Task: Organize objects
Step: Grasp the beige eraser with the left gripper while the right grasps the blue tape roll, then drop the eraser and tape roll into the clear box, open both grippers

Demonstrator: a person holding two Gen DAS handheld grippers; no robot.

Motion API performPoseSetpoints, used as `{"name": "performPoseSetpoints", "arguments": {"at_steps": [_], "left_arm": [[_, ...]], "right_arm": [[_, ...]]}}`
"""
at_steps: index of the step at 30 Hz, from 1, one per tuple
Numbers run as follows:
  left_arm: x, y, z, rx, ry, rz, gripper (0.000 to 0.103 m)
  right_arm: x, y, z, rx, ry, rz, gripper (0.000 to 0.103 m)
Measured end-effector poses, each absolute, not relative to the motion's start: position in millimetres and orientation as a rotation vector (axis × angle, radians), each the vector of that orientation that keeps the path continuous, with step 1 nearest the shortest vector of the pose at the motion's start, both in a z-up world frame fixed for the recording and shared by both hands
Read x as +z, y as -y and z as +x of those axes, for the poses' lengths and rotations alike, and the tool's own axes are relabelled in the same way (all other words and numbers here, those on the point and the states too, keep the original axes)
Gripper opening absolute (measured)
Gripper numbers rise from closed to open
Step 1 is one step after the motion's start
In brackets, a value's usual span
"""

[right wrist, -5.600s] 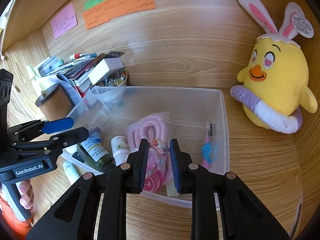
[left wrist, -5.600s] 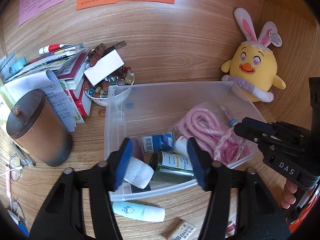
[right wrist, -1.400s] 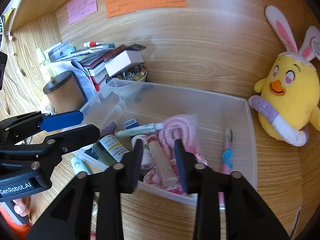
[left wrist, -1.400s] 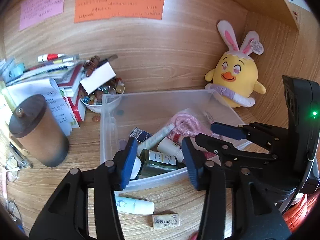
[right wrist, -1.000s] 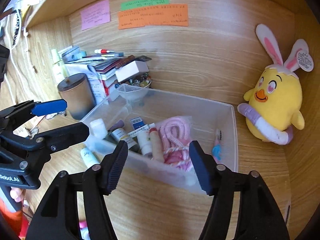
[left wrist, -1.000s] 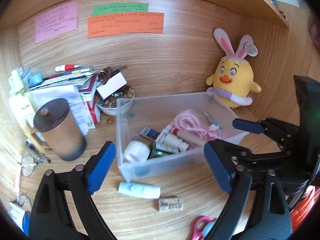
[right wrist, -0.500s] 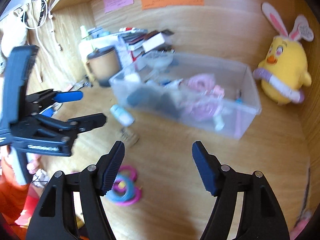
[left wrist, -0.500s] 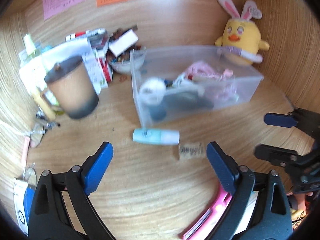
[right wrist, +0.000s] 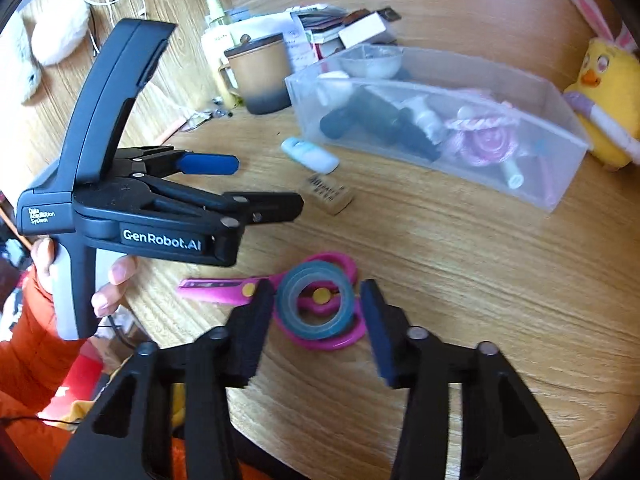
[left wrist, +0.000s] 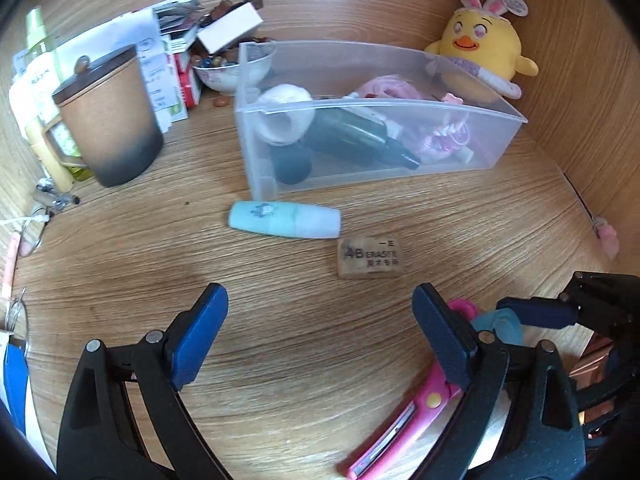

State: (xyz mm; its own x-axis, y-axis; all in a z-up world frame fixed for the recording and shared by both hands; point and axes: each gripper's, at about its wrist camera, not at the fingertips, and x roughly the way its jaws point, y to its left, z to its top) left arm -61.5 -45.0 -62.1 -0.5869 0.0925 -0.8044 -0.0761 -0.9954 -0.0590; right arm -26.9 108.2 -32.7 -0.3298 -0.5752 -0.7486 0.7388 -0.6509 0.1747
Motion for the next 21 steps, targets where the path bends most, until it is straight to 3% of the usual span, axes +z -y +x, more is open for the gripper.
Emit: {"name": "performPoseSetpoints", "arguments": {"at_steps": [11, 16, 21], "left_arm": [[-70.2, 25.8, -85.9, 2.68, -0.026, -1.403, 0.072], [-70.0, 22.9, -86.8, 2.672, -0.033, -1.384, 0.044], [-68.6, 22.7, -83.0, 2.668, -0.032, -1.381, 0.039]], "right_arm": [[-22.8, -129.2, -38.4, -2.124, -0.237, 1.002, 0.037], [-21.3, -141.4, -50.7, -2.171, -0.203, 1.014, 0.037], [-15.2, -150.0, -60.0, -2.21, -0.177, 0.999, 0.037]]}}
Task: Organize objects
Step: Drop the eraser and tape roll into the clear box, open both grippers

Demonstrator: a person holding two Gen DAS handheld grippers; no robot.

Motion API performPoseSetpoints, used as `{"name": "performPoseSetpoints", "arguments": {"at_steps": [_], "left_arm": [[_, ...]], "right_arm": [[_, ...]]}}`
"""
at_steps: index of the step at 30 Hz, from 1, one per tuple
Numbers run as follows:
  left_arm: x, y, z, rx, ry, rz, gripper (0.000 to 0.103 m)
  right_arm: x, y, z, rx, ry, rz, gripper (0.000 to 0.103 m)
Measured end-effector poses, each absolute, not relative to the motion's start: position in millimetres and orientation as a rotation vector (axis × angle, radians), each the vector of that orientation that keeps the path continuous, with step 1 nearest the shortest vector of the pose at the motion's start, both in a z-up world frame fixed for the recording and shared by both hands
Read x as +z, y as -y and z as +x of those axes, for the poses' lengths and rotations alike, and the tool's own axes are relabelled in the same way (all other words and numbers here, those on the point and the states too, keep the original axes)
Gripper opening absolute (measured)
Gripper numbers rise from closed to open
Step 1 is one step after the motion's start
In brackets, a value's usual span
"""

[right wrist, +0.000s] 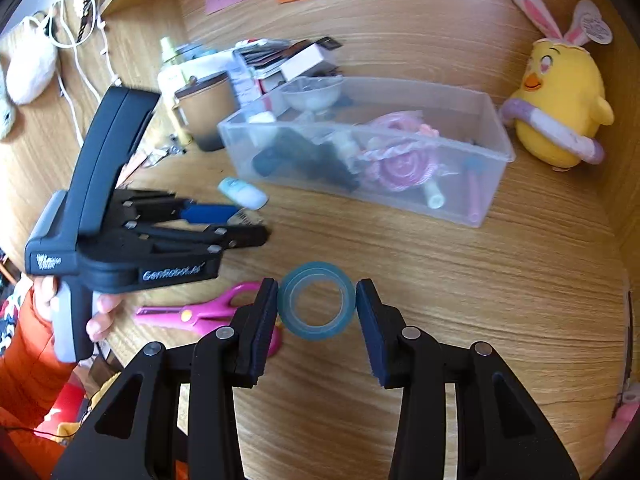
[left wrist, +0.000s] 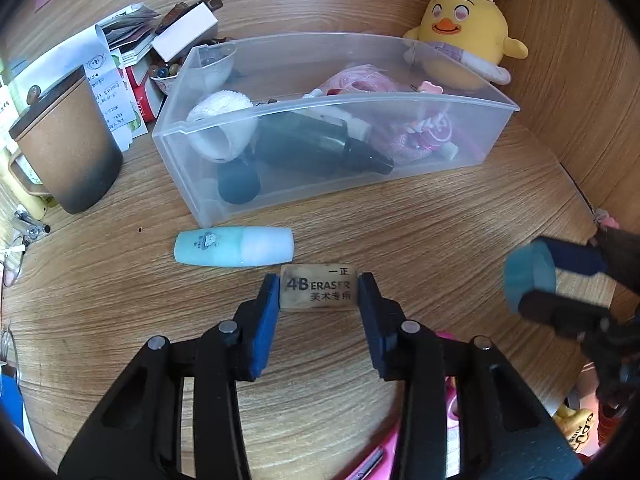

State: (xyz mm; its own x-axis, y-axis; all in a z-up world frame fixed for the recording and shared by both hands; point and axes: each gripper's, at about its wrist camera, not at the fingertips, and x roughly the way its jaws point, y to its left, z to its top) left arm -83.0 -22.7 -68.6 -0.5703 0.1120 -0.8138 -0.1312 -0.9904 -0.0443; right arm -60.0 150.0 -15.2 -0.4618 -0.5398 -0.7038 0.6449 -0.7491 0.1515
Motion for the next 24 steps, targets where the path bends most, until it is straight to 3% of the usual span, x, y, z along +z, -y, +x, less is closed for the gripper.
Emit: {"name": "performPoseSetpoints", "arguments": {"at_steps": [24], "left_arm": [[28.7, 25.2, -91.5, 2.824, 0.04, -1.005, 0.039]], "right_arm": [[46.4, -156.5, -114.3, -2.394, -0.109, 0.821, 0.037]]}}
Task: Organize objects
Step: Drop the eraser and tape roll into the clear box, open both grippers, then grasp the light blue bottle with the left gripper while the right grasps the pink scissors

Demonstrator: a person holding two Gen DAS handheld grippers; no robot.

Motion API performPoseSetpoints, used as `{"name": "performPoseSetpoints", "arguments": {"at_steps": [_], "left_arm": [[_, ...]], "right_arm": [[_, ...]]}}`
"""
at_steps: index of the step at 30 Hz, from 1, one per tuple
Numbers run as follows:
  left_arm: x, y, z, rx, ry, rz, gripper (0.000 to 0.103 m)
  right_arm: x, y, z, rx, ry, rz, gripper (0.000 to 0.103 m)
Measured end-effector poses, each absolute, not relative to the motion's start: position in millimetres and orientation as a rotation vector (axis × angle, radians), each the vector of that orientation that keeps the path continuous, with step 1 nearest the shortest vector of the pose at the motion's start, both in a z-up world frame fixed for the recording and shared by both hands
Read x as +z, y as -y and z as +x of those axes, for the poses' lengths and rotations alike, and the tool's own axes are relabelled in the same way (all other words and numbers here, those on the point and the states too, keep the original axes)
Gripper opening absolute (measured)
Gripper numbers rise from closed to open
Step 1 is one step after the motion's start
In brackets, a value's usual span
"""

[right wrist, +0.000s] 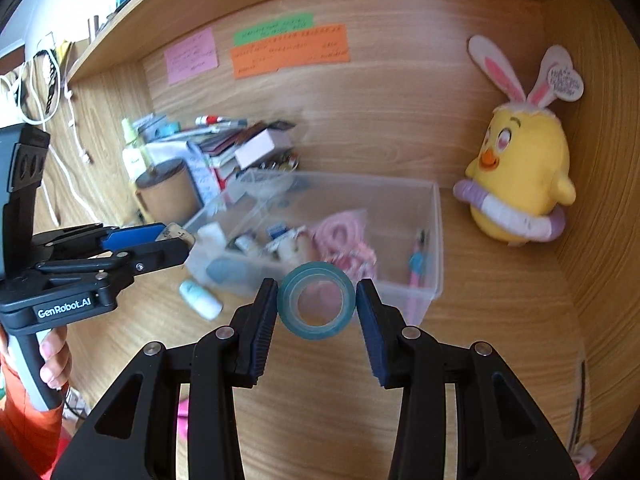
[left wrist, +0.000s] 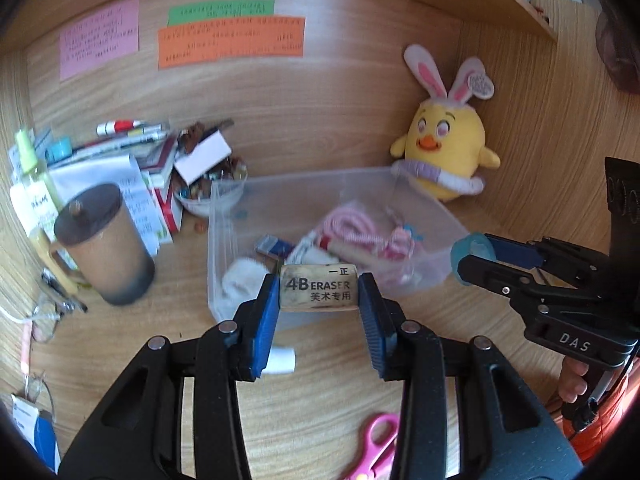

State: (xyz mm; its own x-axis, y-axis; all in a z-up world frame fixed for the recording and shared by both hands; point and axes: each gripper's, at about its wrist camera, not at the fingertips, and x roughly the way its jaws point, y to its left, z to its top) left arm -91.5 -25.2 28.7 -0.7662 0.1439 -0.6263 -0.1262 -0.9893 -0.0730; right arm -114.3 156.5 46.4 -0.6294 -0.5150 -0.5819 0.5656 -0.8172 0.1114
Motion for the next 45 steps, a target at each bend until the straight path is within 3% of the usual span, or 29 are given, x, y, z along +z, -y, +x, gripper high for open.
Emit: {"name": "performPoseSetpoints", "arguments": {"at_steps": [26, 29, 36, 39, 42, 45], "left_arm": [[0.9, 16.5, -171.3, 2.781, 0.071, -1.172, 0.04], [7.7, 15.8, -165.3, 2.798, 0.056, -1.142, 0.042], [30.4, 24.4, -136.1, 2.868, 0.01, -1.035, 0.072], [31.7, 32.1, -123.9, 2.885, -0.032, -1.038, 0.074], [23.8, 43.2, -113.7, 2.876, -0.041, -1.087, 0.089], [6.9, 54.1, -106.7, 2.85, -0.04, -1.169, 0.092]], "right_arm": [[12.8, -124.1, -193.6, -2.425, -0.204, 0.979, 0.037], [14.1, -119.8, -186.1, -2.405, -0.241, 0.961, 0.043], [30.3, -123.1, -156.3, -2.359, -0.26, 0.879, 0.057], [35.0, -126.0, -141.1, -2.332, -0.263, 0.848, 0.062], [33.8, -128.3, -124.0, -2.284, -0.27, 0.841, 0.063], [23.1, -127.1, -104.4, -2.226, -0.299, 0.859, 0.064]]}}
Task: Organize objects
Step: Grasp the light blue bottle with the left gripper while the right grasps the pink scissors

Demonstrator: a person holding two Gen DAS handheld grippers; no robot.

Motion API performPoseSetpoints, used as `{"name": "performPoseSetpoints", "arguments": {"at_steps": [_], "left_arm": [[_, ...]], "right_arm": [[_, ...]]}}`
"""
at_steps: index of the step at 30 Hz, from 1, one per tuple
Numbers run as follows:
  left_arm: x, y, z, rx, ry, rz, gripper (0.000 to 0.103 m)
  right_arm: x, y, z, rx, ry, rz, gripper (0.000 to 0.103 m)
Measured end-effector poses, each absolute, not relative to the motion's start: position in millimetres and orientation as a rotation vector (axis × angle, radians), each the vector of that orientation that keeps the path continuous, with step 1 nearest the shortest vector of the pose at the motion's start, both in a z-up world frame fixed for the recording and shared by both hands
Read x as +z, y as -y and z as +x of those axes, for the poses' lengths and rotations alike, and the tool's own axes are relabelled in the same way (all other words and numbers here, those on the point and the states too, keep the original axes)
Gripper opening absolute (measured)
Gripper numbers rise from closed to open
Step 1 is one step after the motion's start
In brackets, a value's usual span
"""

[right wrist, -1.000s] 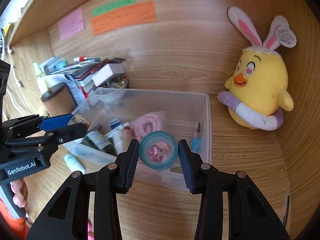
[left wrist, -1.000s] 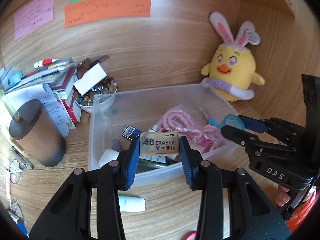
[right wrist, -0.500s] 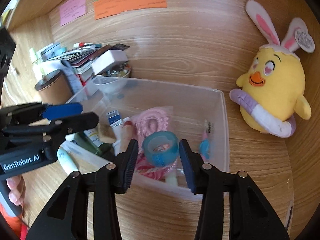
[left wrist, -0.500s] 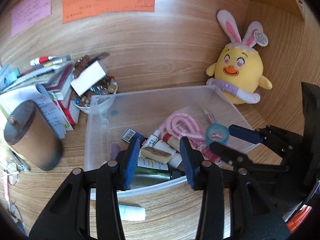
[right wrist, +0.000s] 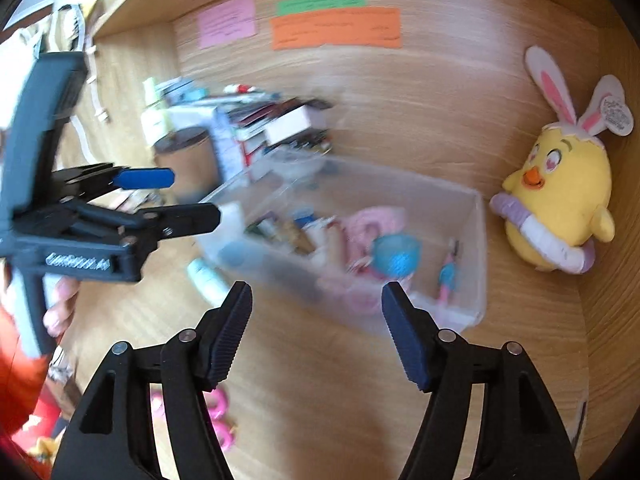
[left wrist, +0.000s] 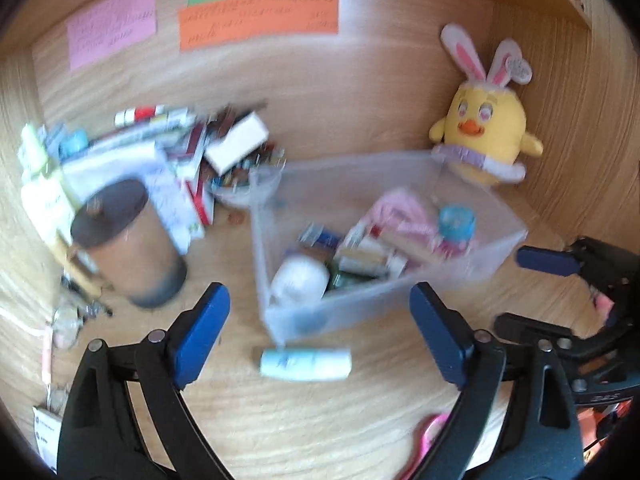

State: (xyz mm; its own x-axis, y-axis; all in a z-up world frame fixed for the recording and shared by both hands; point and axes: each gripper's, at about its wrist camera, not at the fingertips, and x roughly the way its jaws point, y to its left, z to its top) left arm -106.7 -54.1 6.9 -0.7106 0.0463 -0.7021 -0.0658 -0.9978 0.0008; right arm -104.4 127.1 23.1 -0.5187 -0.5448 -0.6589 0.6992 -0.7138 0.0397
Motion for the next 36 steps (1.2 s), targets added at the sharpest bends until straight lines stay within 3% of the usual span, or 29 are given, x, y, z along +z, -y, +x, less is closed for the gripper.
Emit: {"name": "performPoseSetpoints", "arguments": {"at_steps": [13, 18, 21, 25, 31, 36], "left_arm": [[-59.5, 49.3, -108.9, 2.702, -0.16, -1.439, 0.093], [-71.5, 53.3, -119.2, 2.677, -0.108, -1.486, 0.093], [-74.0, 57.3, -121.5, 2.681, -0.061, -1.487, 0.092], [-74.2, 62.3, -120.6, 2.706, -0.025, -1.473, 0.077], [-73.8, 66.5, -112.0, 2.729, -0.038, -1.451, 0.073], [-71.9, 72.8, -94.5, 2.735, -0.004, -1.441, 0.073]], "right_arm": [[-39.5, -114.9, -53.1, -2.019, -0.387, 1.05, 0.064], [-47.5, -120.4, -42.2, -2.037, -0.442, 1.054, 0.063], [-47.0, -125.1, -41.0, -2.049, -0.444, 1.053, 0.052], [-45.3, -131.5, -48.8, -2.084, -0.415, 1.071, 0.038], [-43.9, -156.9, -71.8, -2.199, -0.334, 1.148, 0.031], [-34.5, -168.0, -75.3, -2.195, -0.304, 1.156, 0.031]]}}
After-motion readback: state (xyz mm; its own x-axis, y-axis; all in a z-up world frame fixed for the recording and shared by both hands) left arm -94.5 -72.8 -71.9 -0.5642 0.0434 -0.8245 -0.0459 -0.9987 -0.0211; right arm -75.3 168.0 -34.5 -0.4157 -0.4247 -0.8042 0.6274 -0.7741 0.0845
